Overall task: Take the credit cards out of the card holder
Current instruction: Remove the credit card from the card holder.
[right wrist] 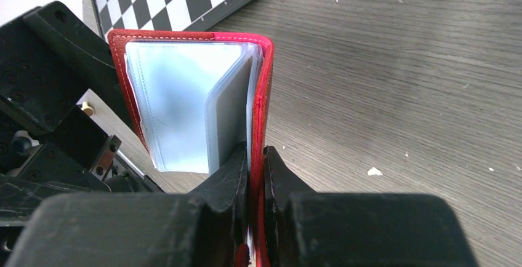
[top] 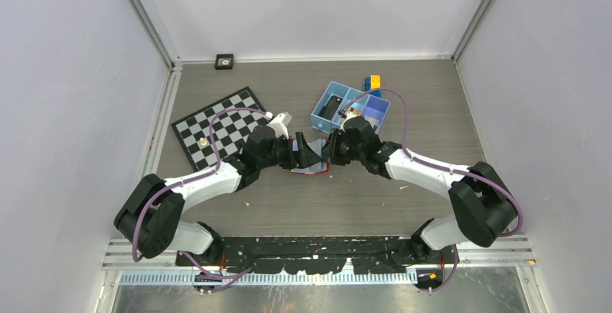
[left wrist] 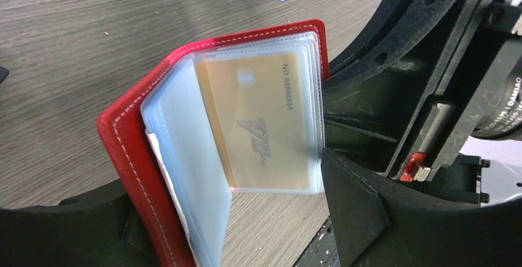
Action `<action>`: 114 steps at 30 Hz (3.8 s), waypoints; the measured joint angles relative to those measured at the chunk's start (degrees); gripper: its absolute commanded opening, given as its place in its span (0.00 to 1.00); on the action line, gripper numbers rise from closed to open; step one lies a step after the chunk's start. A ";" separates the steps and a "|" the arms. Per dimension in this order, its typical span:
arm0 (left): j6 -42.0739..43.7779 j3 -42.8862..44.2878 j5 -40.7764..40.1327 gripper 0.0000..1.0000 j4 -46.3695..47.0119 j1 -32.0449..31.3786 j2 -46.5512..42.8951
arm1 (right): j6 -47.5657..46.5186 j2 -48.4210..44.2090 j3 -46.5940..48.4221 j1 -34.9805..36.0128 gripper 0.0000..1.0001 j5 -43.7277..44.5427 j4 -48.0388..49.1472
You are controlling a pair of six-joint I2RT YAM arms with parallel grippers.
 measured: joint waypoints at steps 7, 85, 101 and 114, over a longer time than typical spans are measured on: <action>0.85 1.46 -1.97 0.78 -3.19 -0.44 0.50 | -1.07 0.04 0.92 1.38 0.00 1.84 -2.60; -6.01 0.44 6.32 0.00 1.77 8.02 10.23 | 7.61 12.61 -0.96 -2.27 0.64 -8.63 12.83; -5.86 0.04 4.52 0.00 0.74 8.13 10.23 | 4.59 13.20 2.43 0.63 0.62 -3.82 9.01; -2.08 0.07 0.28 0.00 -1.11 4.44 6.75 | 7.50 13.16 0.44 -3.72 0.58 -4.59 9.90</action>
